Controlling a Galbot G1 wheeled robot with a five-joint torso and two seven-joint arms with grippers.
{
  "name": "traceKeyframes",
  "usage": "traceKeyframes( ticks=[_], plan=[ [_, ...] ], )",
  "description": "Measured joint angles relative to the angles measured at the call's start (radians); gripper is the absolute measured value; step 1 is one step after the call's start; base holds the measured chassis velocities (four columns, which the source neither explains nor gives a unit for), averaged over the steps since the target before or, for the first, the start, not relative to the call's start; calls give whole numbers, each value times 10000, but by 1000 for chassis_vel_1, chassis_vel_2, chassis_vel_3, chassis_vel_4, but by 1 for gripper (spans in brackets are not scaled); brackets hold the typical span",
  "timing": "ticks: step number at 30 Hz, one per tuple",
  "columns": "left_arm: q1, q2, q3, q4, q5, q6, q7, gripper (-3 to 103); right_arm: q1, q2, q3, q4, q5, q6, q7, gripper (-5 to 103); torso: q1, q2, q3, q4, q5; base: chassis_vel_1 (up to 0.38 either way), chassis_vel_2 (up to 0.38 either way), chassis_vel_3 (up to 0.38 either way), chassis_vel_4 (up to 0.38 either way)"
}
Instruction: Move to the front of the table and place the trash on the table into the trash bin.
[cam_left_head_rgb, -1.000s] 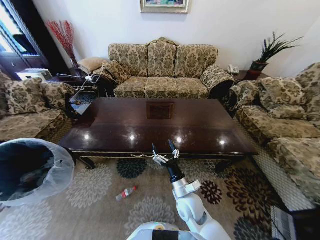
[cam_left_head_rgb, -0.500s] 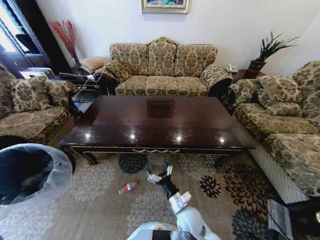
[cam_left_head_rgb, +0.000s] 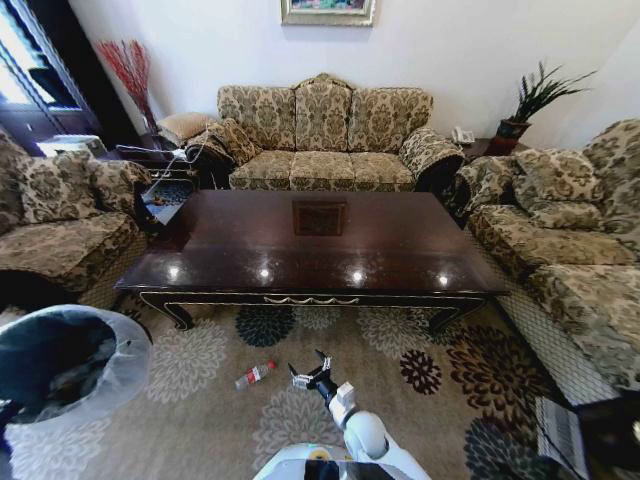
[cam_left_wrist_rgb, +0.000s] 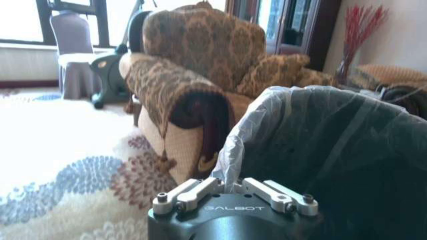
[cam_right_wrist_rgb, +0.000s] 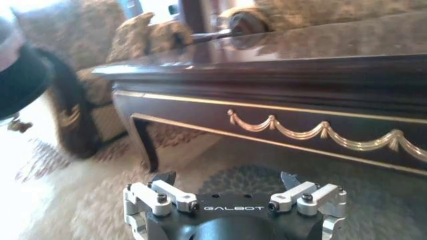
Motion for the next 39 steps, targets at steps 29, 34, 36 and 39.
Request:
traceKeyframes(
  ticks=[29, 34, 36, 39],
  plan=[
    [-386, -232, 1094, 2428, 1493, -98, 528, 2, 3626, 1090, -97, -5448, -660, 2864, -3945, 100, -564, -1358, -782, -3, -1, 0, 0, 0, 0],
    [-401, -381, 1194, 2408, 1474, -95, 556, 2, 3484, 1092, -43, -5280, -898, 2515, -3989, 100, -636, -1528, -880, 1, -5, 0, 0, 0, 0],
    [-425, -474, 1252, 2388, 1473, -92, 577, 2, 3457, 1109, 1, -5168, -1119, 2254, -4016, 100, -684, -1664, -971, 0, -2, 0, 0, 0, 0],
    [-428, -539, 1284, 2386, 1476, -87, 597, 2, 3457, 1114, 10, -5127, -1315, 2128, -4018, 100, -726, -1772, -1035, 0, -2, 0, 0, 0, 0]
  ],
)
